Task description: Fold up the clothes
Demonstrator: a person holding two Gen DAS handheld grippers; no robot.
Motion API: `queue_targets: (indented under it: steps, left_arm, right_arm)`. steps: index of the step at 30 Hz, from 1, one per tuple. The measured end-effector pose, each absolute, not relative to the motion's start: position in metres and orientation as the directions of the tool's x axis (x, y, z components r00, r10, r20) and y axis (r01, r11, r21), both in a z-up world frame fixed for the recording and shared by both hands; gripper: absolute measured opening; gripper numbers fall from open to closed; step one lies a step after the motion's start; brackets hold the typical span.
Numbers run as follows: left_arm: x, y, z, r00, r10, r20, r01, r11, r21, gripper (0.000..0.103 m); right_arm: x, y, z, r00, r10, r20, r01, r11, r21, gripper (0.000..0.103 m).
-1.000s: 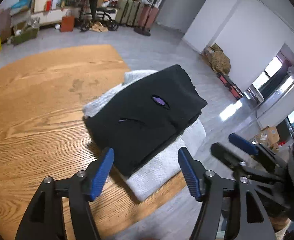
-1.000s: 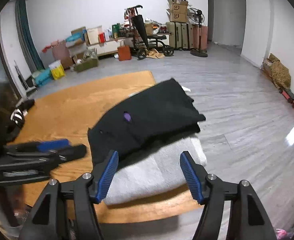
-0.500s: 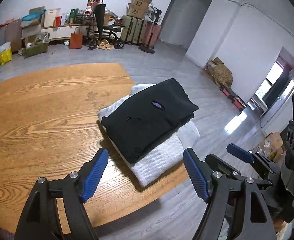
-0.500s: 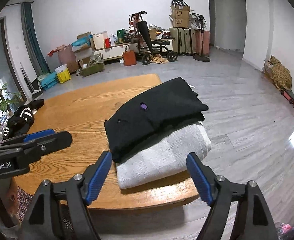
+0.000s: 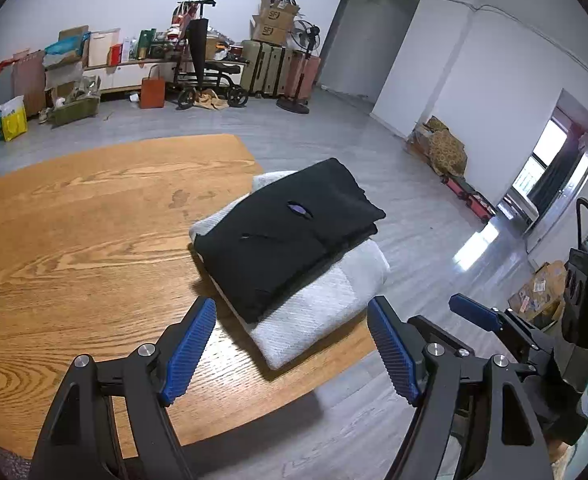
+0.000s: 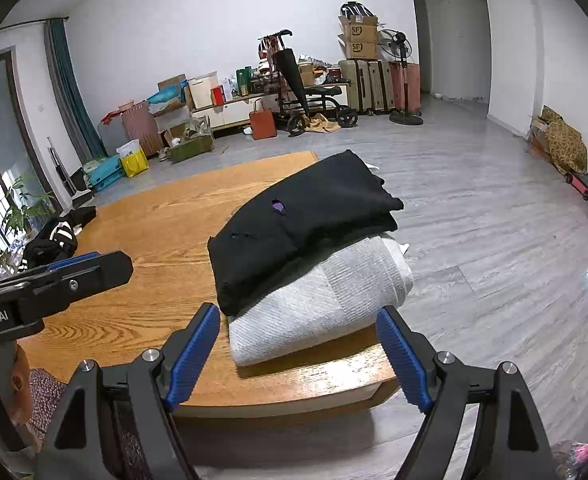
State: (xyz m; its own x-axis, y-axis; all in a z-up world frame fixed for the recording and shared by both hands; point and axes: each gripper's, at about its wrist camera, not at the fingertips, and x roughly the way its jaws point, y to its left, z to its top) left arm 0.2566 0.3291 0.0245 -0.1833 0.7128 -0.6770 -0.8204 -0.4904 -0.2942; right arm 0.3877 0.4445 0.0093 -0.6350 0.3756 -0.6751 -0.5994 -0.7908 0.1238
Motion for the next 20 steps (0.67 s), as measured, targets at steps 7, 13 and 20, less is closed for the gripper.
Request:
queue_targets:
  steps: [7,13,20]
  left_arm:
    - [0.256,0.330,0.022,-0.182,0.705,-0.685,-0.817,-0.496,-0.294,0.079]
    - [0.254,0.329,0.021,-0.169,0.706,-0.688,-0.814,-0.494,-0.306,0.079]
    - [0.254,0.332,0.017,-0.151,0.699,-0.699,-0.815,-0.489,-0.312,0.079]
  right_arm:
    - [0.385,0.445,0.001,-0.635,0.360,-0.683,-0.595,-0.792,0.136,0.084]
    - [0.381,0.442,-0.002,-0.633,0.351,-0.690,-0.588,-0.798,0.133,0.084]
    - [0.378,0.438,-0.003,-0.626,0.349,-0.697,-0.585,-0.801,0.125,0.084]
